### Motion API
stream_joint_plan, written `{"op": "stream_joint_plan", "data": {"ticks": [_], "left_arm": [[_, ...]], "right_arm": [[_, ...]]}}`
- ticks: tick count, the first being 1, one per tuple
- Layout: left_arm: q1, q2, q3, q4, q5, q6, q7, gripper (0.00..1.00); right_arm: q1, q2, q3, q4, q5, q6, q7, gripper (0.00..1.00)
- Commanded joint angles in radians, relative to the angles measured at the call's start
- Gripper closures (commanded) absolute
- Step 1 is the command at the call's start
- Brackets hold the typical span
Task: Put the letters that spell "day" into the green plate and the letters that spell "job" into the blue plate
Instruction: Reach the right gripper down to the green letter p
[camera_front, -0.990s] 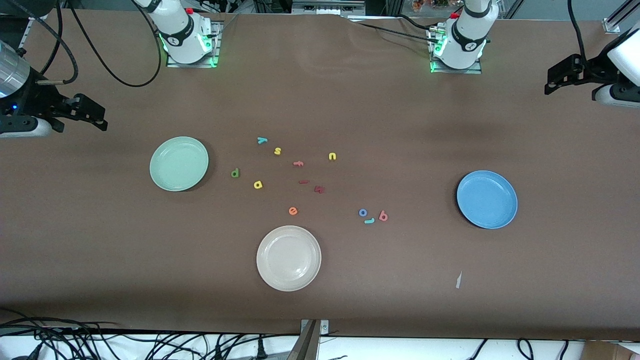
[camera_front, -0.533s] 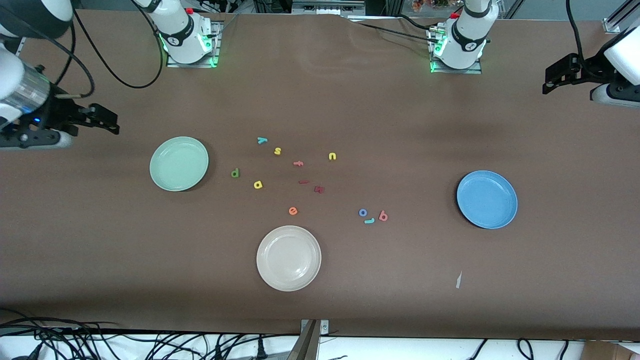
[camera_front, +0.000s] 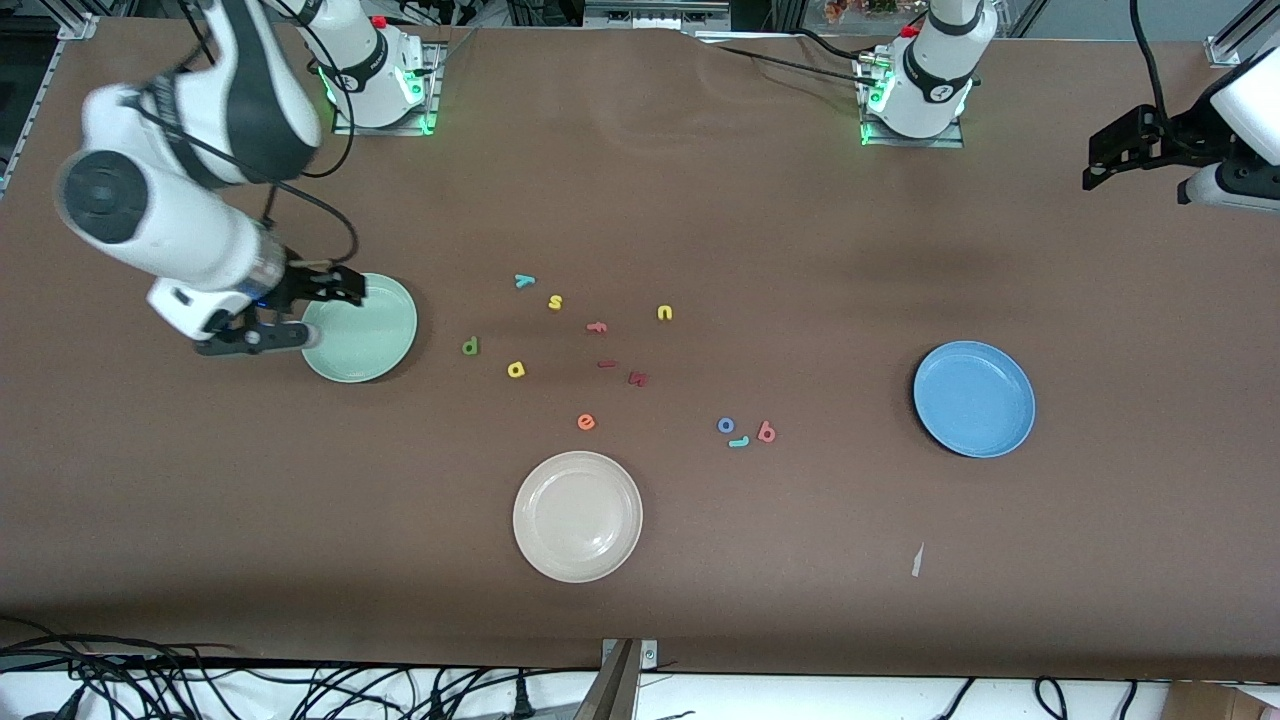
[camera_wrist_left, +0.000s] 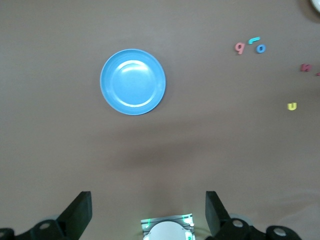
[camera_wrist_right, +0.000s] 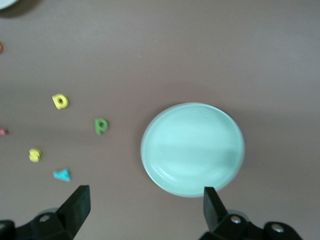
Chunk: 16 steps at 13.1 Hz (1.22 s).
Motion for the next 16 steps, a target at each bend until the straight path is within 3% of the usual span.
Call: {"op": "stream_joint_plan", "data": {"ticks": [1, 5, 8, 9, 12, 14, 16], "left_arm": [[0.010, 0.007, 0.001, 0.035, -0.033, -0.002, 0.004, 0.00], [-0.024, 0.022, 0.000, -0.006, -0.043, 0.041, 0.015, 0.00], [-0.093, 0.057, 0.000, -0.092, -0.048, 0.151, 0.012, 0.00], [-0.122, 0.066, 0.000, -0.123, -0.048, 0.193, 0.010, 0.00], [-0.166, 0.088, 0.000, -0.241, -0.047, 0.363, 0.009, 0.00], [-0.200, 0.132, 0.000, -0.324, -0.047, 0.473, 0.009, 0.00], [-0.249, 0.233, 0.000, -0.348, -0.047, 0.541, 0.010, 0.00]], "right_arm": [[0.078, 0.025, 0.001, -0.110, -0.007, 0.207, 0.154, 0.00], [0.131, 0.131, 0.000, -0.179, -0.016, 0.417, 0.276, 0.04], [0.161, 0.209, -0.002, -0.195, -0.021, 0.494, 0.327, 0.08], [0.161, 0.229, -0.002, -0.198, -0.030, 0.526, 0.327, 0.12], [0.166, 0.272, -0.002, -0.199, -0.055, 0.557, 0.331, 0.35], [0.169, 0.323, -0.002, -0.193, -0.061, 0.615, 0.330, 0.36], [0.174, 0.341, -0.002, -0.192, -0.061, 0.640, 0.330, 0.41]]}}
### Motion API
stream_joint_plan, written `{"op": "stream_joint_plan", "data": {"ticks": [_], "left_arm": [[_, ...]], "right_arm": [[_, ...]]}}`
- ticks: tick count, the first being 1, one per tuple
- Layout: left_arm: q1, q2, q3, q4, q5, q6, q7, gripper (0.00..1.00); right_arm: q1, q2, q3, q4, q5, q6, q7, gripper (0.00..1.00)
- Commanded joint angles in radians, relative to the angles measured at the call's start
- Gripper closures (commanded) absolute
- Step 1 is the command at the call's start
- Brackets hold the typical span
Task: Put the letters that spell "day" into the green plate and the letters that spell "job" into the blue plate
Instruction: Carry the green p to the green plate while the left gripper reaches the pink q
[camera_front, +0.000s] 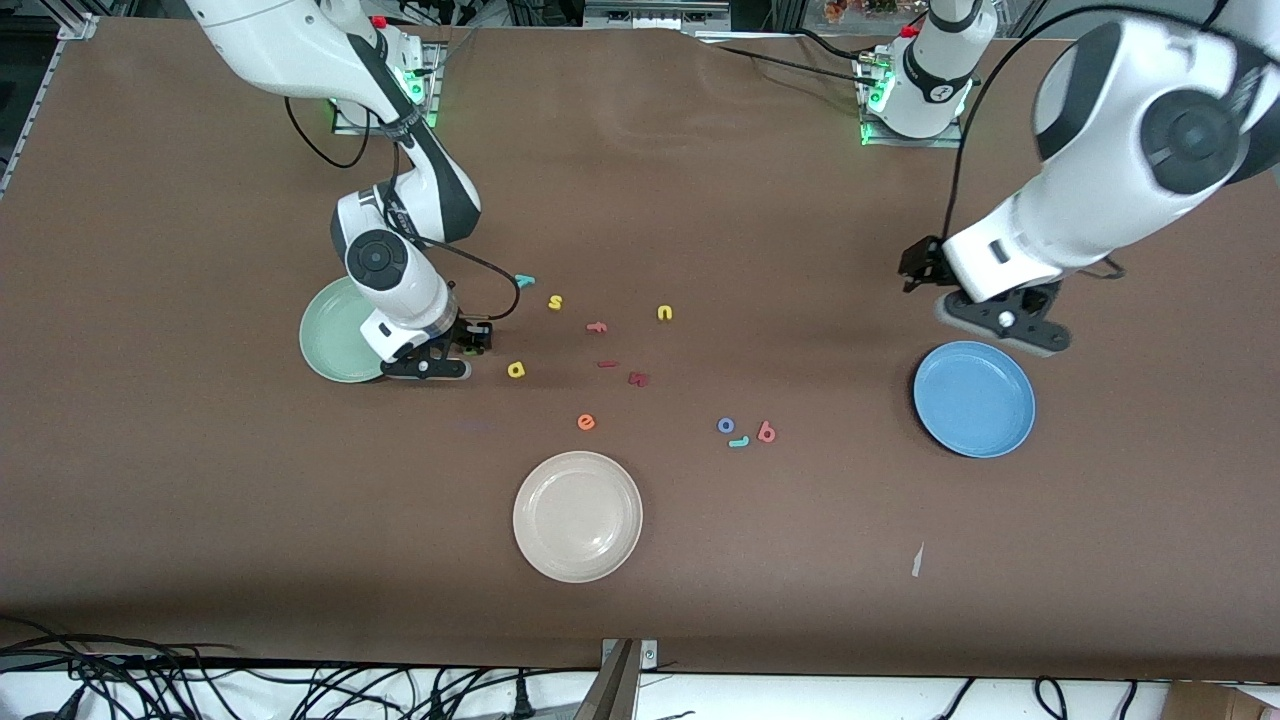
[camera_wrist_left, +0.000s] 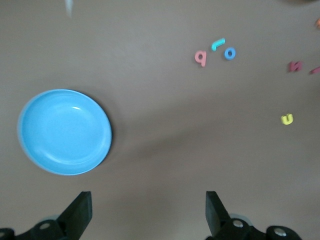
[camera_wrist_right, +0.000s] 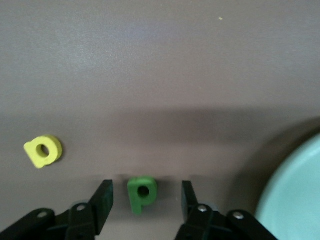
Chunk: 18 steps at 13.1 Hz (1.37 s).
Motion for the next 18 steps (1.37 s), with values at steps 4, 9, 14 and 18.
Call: {"op": "stream_joint_plan", "data": {"ticks": [4, 9, 14, 18], "left_arm": [[-0.108, 0.257, 0.021, -0.011, -0.008, 0.173, 0.008, 0.00], [-0.177, 0.379, 0.033, 0.000, -0.021, 0.412, -0.010, 0.00], [-0.213, 0.471, 0.053, 0.000, -0.133, 0.645, -0.028, 0.00], [-0.257, 0.545, 0.070, 0.032, -0.180, 0.756, -0.030, 0.00]], "right_arm": [[0.019, 0.033, -0.006, 0.002, -0.023, 0.028, 0.013, 0.80], [0.018, -0.004, -0.009, 0.011, -0.024, -0.012, 0.002, 0.94], [0.013, -0.070, -0.081, 0.119, -0.026, -0.257, -0.117, 0.93], [0.005, -0.090, -0.216, 0.064, -0.017, -0.314, -0.326, 0.90]]}}
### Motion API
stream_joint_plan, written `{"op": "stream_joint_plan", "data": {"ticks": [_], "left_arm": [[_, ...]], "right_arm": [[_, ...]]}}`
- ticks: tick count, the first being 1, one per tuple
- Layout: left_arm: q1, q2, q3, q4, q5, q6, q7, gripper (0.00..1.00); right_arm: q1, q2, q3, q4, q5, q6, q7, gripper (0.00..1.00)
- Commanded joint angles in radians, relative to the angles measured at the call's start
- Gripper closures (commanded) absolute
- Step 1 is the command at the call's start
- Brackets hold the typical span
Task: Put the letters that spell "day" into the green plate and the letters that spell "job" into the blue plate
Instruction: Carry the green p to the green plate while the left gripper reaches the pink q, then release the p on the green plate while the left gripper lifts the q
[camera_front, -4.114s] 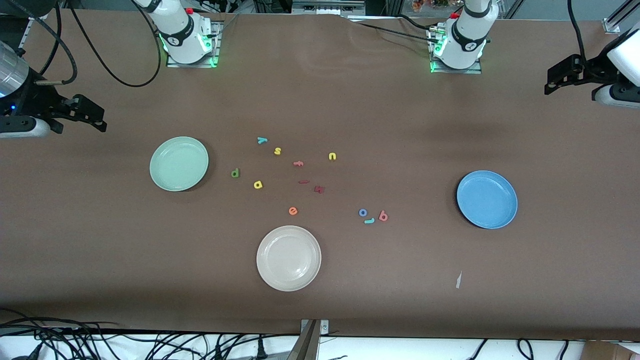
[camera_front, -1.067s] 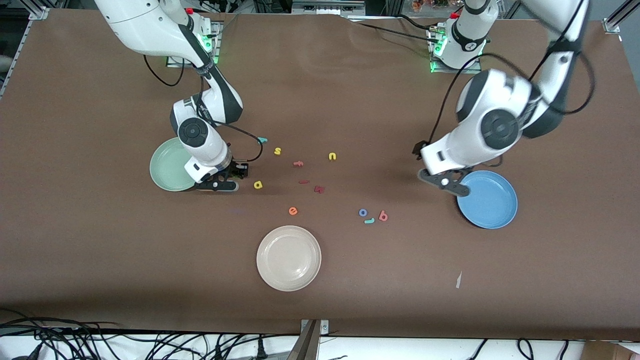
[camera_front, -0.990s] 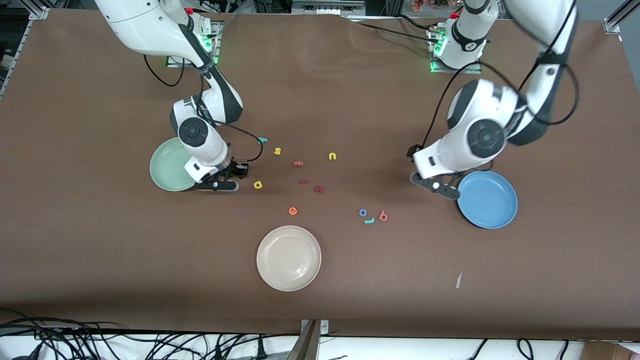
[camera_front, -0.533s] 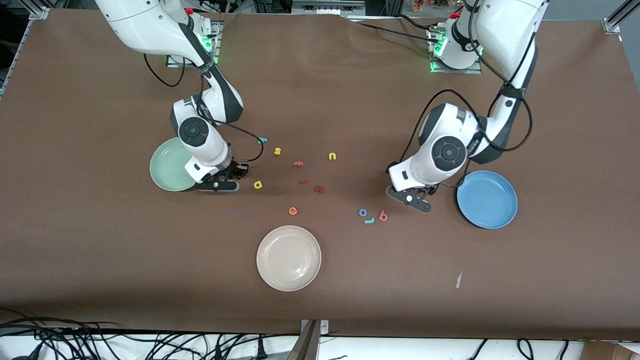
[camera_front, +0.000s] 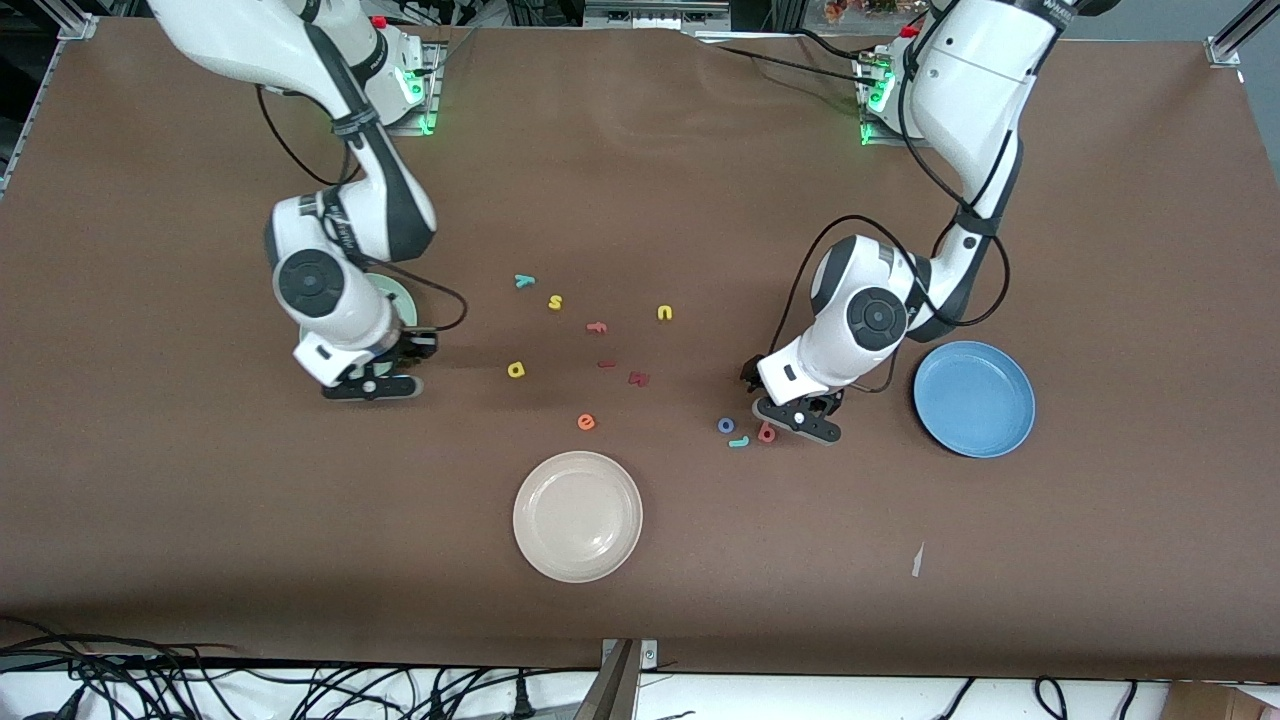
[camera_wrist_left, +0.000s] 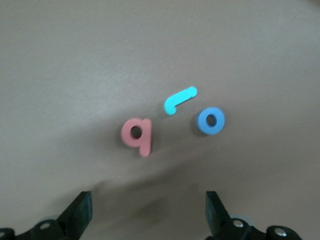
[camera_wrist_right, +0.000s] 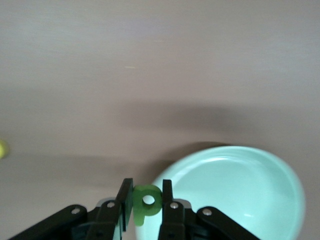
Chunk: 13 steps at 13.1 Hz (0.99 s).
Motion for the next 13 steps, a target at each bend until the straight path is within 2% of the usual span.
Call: {"op": "stream_joint_plan", "data": {"ticks": [1, 2, 3, 4, 5, 7, 9, 11, 13], "left_arm": [[-0.070, 0.065, 0.050, 0.080, -0.034, 0.030, -0.003, 0.00], [-0.090, 0.082, 0.072, 0.102, -0.034, 0.032, -0.001, 0.01], [-0.093, 0.089, 0.086, 0.116, -0.033, 0.033, 0.002, 0.01], [-0.093, 0.094, 0.092, 0.131, -0.029, 0.035, 0.014, 0.01], [-0.093, 0.097, 0.101, 0.140, -0.028, 0.038, 0.019, 0.01], [-0.093, 0.114, 0.107, 0.154, -0.023, 0.047, 0.020, 0.03], [-0.093, 0.123, 0.112, 0.154, -0.023, 0.061, 0.020, 0.10], [-0.095, 0.128, 0.112, 0.154, -0.022, 0.061, 0.020, 0.18], [-0.096, 0.137, 0.112, 0.154, -0.022, 0.064, 0.020, 0.26]], "right_arm": [[-0.013, -0.008, -0.057, -0.083, -0.002, 0.002, -0.058, 0.90], [-0.014, -0.008, -0.059, -0.091, -0.002, -0.004, -0.058, 0.88], [-0.020, -0.005, -0.061, -0.091, -0.002, -0.006, -0.058, 0.59], [-0.034, 0.003, -0.059, -0.090, 0.001, -0.007, -0.048, 0.13], [-0.034, -0.001, -0.056, -0.087, 0.006, -0.017, -0.035, 0.00], [-0.031, -0.012, -0.018, -0.047, 0.008, -0.050, 0.024, 0.00], [-0.025, -0.002, 0.072, 0.046, 0.006, -0.131, 0.142, 0.00], [-0.011, 0.050, 0.142, 0.128, 0.008, -0.127, 0.259, 0.00], [-0.007, 0.106, 0.183, 0.208, 0.021, -0.126, 0.330, 0.00]]}}
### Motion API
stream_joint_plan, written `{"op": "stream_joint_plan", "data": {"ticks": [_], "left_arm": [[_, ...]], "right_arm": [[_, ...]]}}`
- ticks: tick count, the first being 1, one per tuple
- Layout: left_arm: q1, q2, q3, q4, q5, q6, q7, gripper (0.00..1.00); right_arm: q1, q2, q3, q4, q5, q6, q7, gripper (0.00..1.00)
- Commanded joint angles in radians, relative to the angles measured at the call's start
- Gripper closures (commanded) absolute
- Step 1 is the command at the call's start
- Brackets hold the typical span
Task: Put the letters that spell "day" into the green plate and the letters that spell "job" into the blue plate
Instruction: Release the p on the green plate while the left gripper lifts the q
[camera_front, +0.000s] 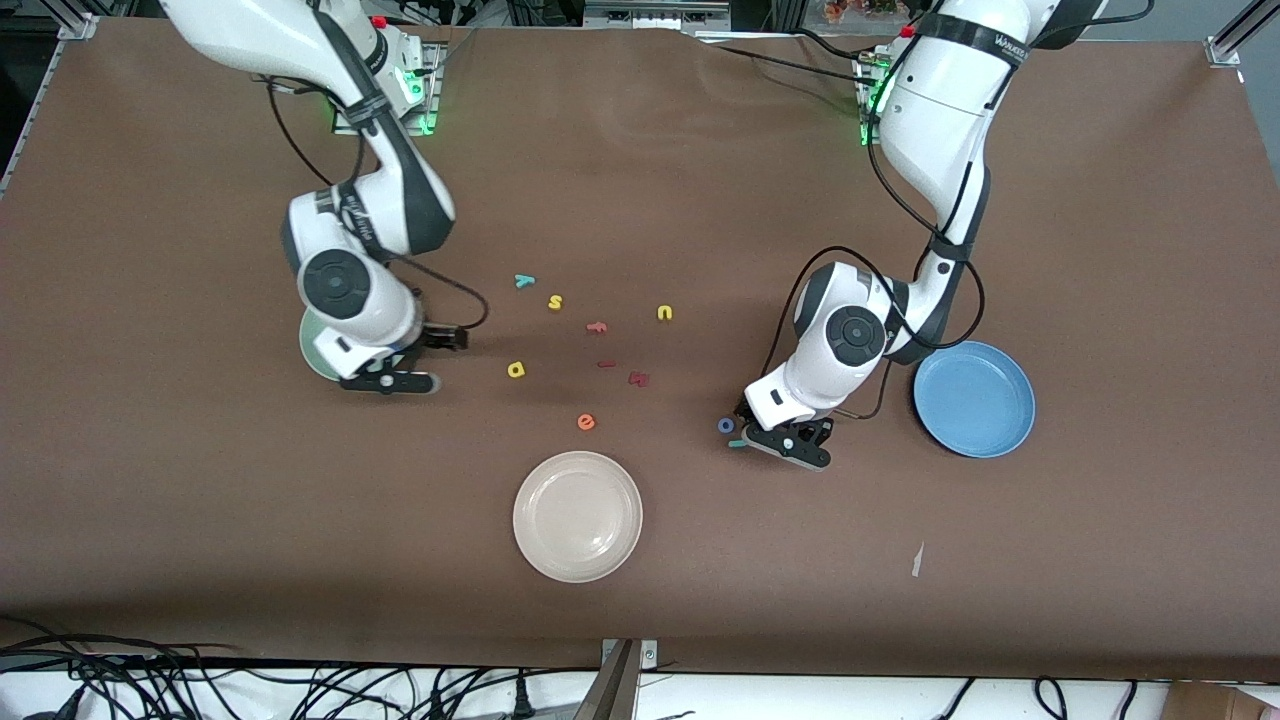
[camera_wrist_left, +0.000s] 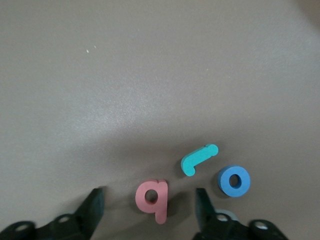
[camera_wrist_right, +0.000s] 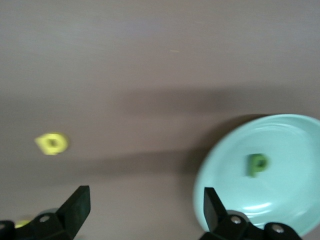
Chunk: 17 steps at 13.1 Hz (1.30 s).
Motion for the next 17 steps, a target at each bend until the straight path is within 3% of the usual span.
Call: {"op": "stream_joint_plan", "data": {"ticks": [1, 7, 9, 11, 13, 14, 17], "left_arm": [[-0.018, 0.025, 0.015, 0.027, -0.019, 0.015, 0.022, 0.36], [-0.019, 0.024, 0.015, 0.025, -0.016, 0.016, 0.023, 0.93], [-0.015, -0.014, 0.027, 0.015, 0.037, 0.002, 0.014, 0.93], [0.024, -0.121, 0.027, -0.042, 0.077, -0.097, 0.016, 0.93], [0.086, -0.220, 0.024, -0.115, 0.150, -0.181, 0.069, 0.96], [0.123, -0.254, 0.022, -0.157, 0.163, -0.181, 0.158, 0.96], [0.247, -0.311, 0.021, -0.258, 0.163, -0.178, 0.382, 0.94]], "right_arm": [[0.018, 0.105, 0.032, 0.132, 0.017, -0.020, 0.050, 0.00], [0.095, 0.249, 0.033, 0.177, 0.004, 0.202, 0.047, 0.00], [0.101, 0.252, 0.033, 0.171, 0.004, 0.202, 0.047, 0.02], [0.101, 0.252, 0.033, 0.162, 0.001, 0.192, 0.036, 0.10], [0.102, 0.251, 0.033, 0.139, 0.001, 0.190, 0.033, 0.30], [0.101, 0.249, 0.033, 0.131, 0.001, 0.189, 0.032, 0.50], [0.101, 0.242, 0.029, 0.131, 0.001, 0.121, 0.026, 0.88]]}}
